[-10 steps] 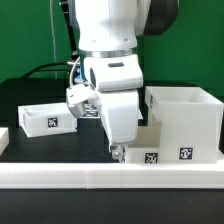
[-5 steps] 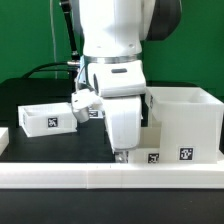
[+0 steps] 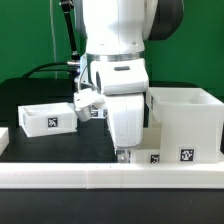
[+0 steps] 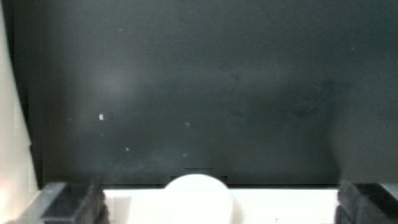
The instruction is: Assemble drawer
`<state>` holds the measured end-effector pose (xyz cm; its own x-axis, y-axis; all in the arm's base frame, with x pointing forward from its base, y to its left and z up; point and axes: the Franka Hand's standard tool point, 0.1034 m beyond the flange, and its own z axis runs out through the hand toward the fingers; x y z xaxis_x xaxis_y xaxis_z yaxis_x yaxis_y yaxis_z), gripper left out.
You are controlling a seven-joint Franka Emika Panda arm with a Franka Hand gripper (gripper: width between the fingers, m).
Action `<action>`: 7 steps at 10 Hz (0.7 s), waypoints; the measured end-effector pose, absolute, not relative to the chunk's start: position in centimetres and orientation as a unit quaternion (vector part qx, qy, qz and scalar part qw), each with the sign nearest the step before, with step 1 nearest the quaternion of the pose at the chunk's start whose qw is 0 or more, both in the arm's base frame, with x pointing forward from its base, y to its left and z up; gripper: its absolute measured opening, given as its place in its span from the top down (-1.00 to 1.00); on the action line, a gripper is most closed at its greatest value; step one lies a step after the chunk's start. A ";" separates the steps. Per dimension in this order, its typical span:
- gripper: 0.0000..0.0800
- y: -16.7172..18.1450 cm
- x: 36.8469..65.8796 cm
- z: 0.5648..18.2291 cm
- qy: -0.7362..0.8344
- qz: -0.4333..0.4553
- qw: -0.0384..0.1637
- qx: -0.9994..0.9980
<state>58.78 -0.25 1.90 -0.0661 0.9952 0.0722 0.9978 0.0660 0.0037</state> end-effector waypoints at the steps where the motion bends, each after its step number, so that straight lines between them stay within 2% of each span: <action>1: -0.62 -0.3 58.8 1.9 -0.730 -0.026 0.025 -0.683; 4: -0.62 0.1 58.4 1.0 -0.739 -0.025 0.030 -0.673; 7: -0.62 2.3 58.9 1.5 -0.754 -0.034 0.022 -0.656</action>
Offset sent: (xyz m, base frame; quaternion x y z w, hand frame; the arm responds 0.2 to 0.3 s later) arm 0.0018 0.0094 -0.0152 0.0046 0.0108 -0.0666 0.9977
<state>58.87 2.34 1.46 -0.1387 0.9873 0.0779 0.9903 0.1375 0.0213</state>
